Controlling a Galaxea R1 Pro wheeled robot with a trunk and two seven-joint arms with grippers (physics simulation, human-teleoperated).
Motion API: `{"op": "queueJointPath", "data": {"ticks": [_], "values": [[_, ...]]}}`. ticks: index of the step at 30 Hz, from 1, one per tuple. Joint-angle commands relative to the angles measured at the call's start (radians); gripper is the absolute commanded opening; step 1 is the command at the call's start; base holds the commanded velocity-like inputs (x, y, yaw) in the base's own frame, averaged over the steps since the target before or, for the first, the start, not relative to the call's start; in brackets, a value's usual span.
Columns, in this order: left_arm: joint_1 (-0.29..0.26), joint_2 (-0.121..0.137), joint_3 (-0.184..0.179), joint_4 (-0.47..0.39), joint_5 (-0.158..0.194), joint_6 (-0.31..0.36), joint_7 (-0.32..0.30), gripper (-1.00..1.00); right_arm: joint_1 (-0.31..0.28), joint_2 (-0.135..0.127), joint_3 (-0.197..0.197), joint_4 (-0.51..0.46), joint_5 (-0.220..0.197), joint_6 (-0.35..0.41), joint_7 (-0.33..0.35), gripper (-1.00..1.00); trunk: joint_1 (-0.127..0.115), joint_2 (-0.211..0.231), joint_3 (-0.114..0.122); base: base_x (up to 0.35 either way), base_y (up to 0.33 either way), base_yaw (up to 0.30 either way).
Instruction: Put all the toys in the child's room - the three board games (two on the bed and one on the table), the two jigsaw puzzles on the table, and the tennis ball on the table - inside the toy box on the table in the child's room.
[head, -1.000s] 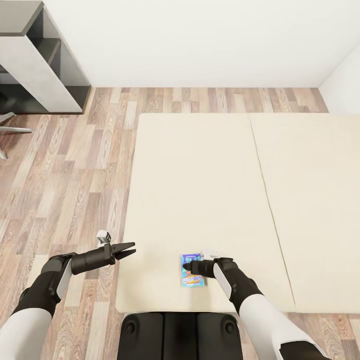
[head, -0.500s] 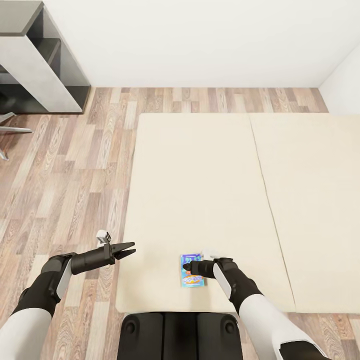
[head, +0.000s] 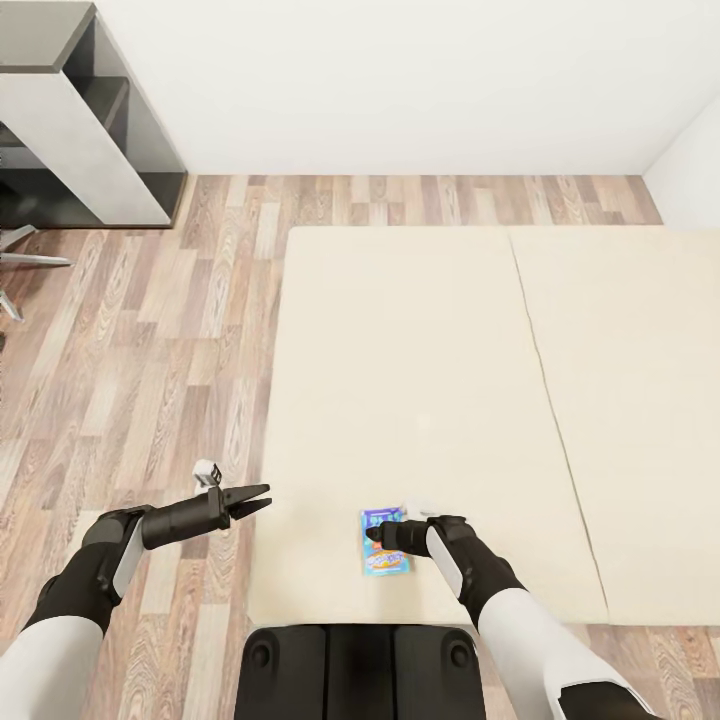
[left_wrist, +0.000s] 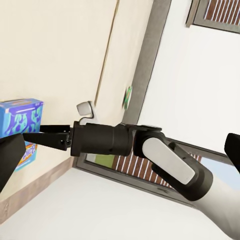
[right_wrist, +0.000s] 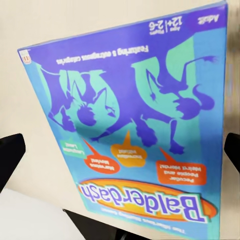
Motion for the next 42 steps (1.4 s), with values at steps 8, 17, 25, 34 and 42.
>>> {"op": "queueJointPath", "data": {"ticks": [8,17,25,34,42], "values": [[0.0,0.0,0.0,0.0,0.001,0.011,-0.003,1.0,0.0,0.0,0.003,-0.001,-0.011,0.005,-0.004,1.0,0.001,-0.001,-0.001,0.0,0.165,0.0],[0.0,0.001,0.001,0.0,0.001,0.011,-0.003,1.0,0.0,0.0,0.003,-0.001,-0.011,0.005,-0.004,1.0,0.001,-0.001,-0.001,0.0,0.166,0.0],[0.0,0.001,0.001,0.0,0.0,0.011,-0.002,1.0,0.0,0.0,0.003,-0.002,-0.011,0.005,-0.004,1.0,0.001,-0.001,-0.001,0.0,0.166,0.0],[0.0,0.0,0.0,0.0,0.0,0.011,0.0,1.0,0.0,0.0,0.003,-0.001,-0.011,0.006,-0.004,1.0,0.001,-0.001,-0.001,0.0,0.166,0.0],[0.0,0.0,0.001,0.0,0.0,0.011,-0.002,1.0,0.0,0.0,0.003,-0.001,-0.011,0.006,-0.004,1.0,0.001,-0.001,-0.001,0.0,0.165,0.0]]}}
